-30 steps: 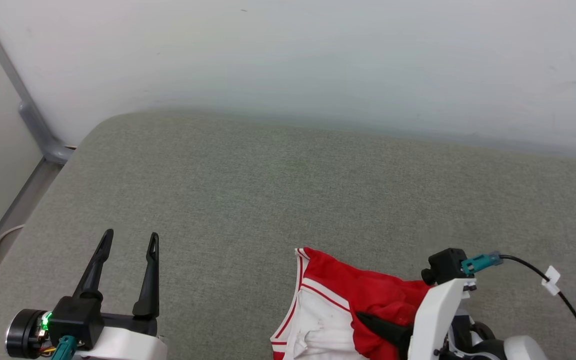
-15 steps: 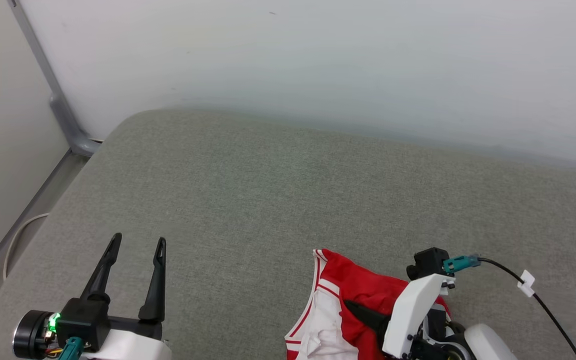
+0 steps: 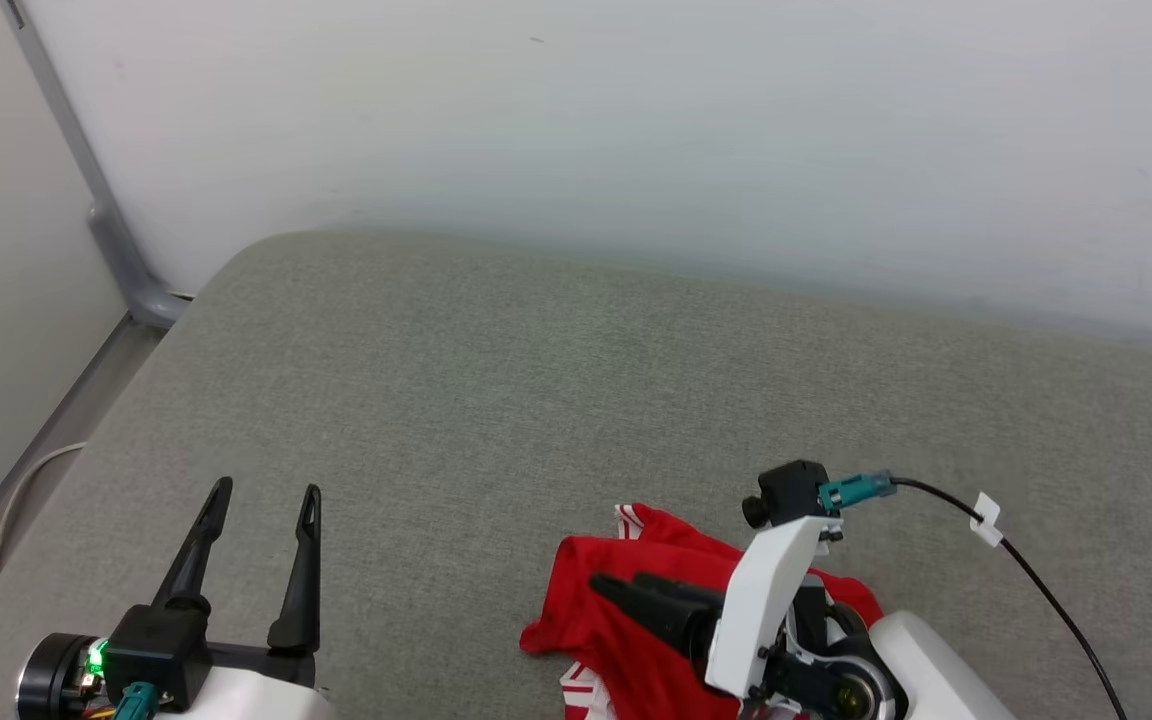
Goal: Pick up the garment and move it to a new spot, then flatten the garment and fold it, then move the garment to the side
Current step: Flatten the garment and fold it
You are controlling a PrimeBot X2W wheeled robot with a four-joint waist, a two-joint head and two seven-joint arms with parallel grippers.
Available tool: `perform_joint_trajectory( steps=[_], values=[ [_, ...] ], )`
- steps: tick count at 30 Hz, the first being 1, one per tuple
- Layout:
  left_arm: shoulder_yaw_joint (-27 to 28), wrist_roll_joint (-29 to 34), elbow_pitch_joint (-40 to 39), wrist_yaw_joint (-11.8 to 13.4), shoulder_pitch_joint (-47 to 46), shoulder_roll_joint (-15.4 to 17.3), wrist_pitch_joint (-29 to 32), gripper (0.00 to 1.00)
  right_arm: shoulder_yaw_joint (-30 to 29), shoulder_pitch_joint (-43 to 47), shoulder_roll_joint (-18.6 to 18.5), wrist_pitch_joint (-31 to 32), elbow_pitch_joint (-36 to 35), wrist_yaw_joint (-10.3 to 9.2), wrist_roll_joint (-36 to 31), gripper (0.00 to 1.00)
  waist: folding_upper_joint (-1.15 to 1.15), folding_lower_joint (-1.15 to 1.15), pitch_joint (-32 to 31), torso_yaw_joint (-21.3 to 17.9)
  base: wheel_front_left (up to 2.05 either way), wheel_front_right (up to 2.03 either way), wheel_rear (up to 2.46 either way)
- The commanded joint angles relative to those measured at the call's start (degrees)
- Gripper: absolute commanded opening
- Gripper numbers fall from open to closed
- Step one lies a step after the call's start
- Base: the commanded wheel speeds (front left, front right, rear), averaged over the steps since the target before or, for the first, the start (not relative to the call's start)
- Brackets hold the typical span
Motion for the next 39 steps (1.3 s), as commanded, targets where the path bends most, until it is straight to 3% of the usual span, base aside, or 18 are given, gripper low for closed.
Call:
perform_joint_trajectory(
  steps=[1, 6, 10, 17, 21, 25, 31, 39],
  values=[
    [0.2, 0.1, -0.2, 0.1, -0.3, 0.0, -0.1, 1.0, 0.4, -1.3, 0.1, 0.2, -0.8, -0.03, 1.3, 1.0, 0.0, 0.0, -0.3, -0.6, 0.0, 0.0, 0.0],
    [-0.2, 0.0, -0.5, 0.0, -0.4, -0.3, -0.1, 1.0, -0.5, -4.4, 0.1, -0.7, -2.9, -0.03, -1.3, 1.0, 0.0, 0.0, -0.5, -2.1, 0.0, 0.0, 0.0],
    [-0.6, -0.1, -1.1, -0.1, -0.4, -0.5, -0.1, 1.0, -3.7, -6.6, -0.7, -1.7, -4.9, -0.03, -9.5, 1.0, 0.0, 0.0, -0.2, -3.5, 0.0, 0.0, 0.0],
    [-1.7, -0.6, -1.8, -0.3, -1.2, -1.6, -0.1, 1.0, -5.9, -6.0, -10.5, -9.4, -12.4, -0.03, -25.8, 1.0, 0.0, 0.0, 1.1, -5.7, 0.0, 0.0, 0.0],
    [-2.6, -0.8, -1.6, -0.5, -1.2, -2.0, -0.1, 1.0, -8.7, -3.6, -16.1, -15.8, -15.6, -0.04, -31.9, 1.0, 0.0, 0.0, 1.8, -6.9, 0.0, 0.0, 0.0],
    [-3.1, -1.0, -1.5, -0.6, -0.9, -2.4, -0.1, 1.0, -14.1, 0.8, -18.6, -22.6, -17.9, -0.04, -35.2, 1.0, 0.0, 0.0, 2.2, -8.0, 0.0, 0.0, 0.0],
    [-4.4, -1.4, -1.0, -0.7, 0.2, -2.8, -0.1, 1.0, -23.2, 9.5, -15.7, -29.9, -20.8, -0.06, -36.7, 1.0, 0.0, 0.0, 2.6, -9.4, 0.0, 0.0, 0.0],
    [-3.9, -2.3, -1.3, -0.9, 1.5, -3.1, -0.1, 1.0, -28.4, 18.3, -9.9, -36.3, -23.1, -0.04, -40.6, 1.0, 0.0, 0.0, 2.4, -10.5, 0.0, 0.0, 0.0]
  ],
)
